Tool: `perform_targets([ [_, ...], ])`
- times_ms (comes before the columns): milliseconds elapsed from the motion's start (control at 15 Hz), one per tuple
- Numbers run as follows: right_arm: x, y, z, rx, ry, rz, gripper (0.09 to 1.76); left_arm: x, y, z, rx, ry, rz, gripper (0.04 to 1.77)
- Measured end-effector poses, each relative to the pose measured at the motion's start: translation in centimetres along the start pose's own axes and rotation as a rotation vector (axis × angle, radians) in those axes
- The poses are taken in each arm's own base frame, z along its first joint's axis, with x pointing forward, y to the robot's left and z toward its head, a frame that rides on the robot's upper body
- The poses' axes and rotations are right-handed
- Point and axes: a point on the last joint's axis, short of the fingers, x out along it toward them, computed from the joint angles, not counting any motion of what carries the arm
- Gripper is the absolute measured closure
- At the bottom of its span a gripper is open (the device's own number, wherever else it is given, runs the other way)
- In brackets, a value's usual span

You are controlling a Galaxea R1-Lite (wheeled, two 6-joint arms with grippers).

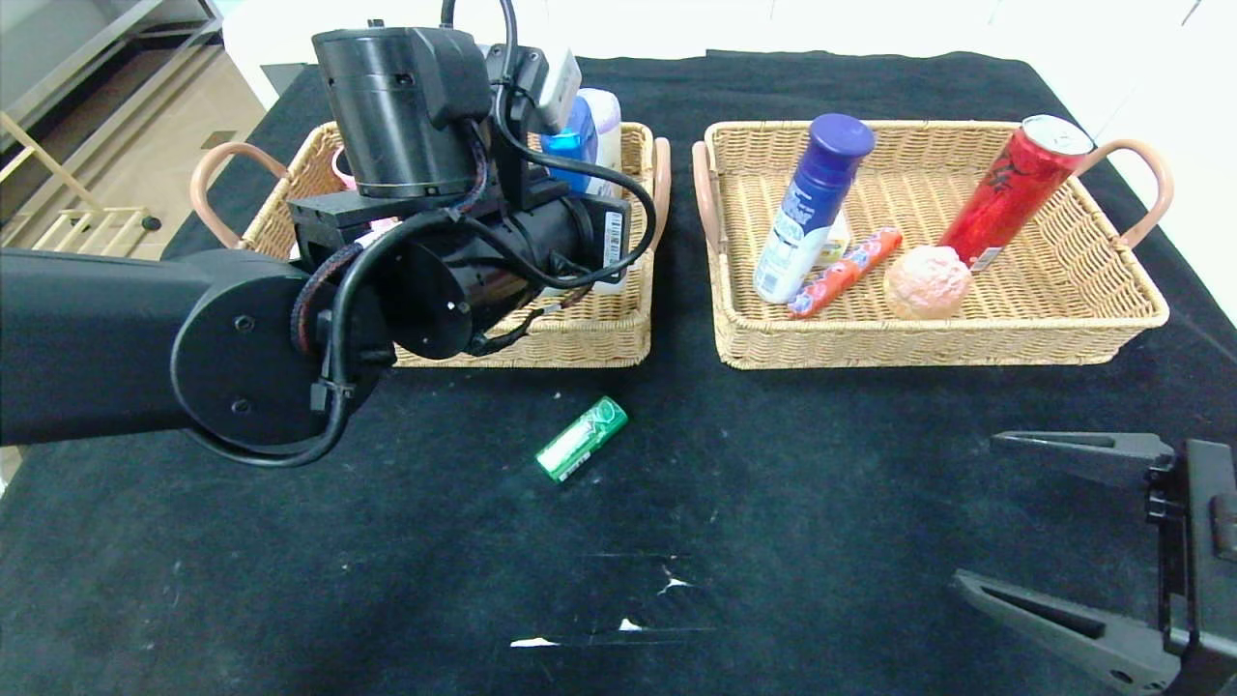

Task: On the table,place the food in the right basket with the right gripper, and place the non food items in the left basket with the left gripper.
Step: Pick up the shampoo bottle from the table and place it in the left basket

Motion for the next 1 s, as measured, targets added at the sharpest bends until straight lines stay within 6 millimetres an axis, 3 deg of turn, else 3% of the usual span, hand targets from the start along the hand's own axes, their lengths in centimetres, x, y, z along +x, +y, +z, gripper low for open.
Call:
perform_targets([
  [400, -0.18, 0.07, 0.11, -0.004, -0.007, -0.001, 0.14, 0.63, -0.40, -0.67, 0.008, 0.017, 0.000, 1.17],
  [667, -0.19, 0.08, 0.12, -0.004, -0.008, -0.001, 0.14, 0.83, -0.51, -0.73, 0.008, 0.017, 0.003, 0.76],
  [1000, -0.15, 0.08, 0.04, -0.002, -0.003, 0.000, 0.14, 0.10, -0.53, -0.78, 0.013, 0.031, -0.003, 0.44],
])
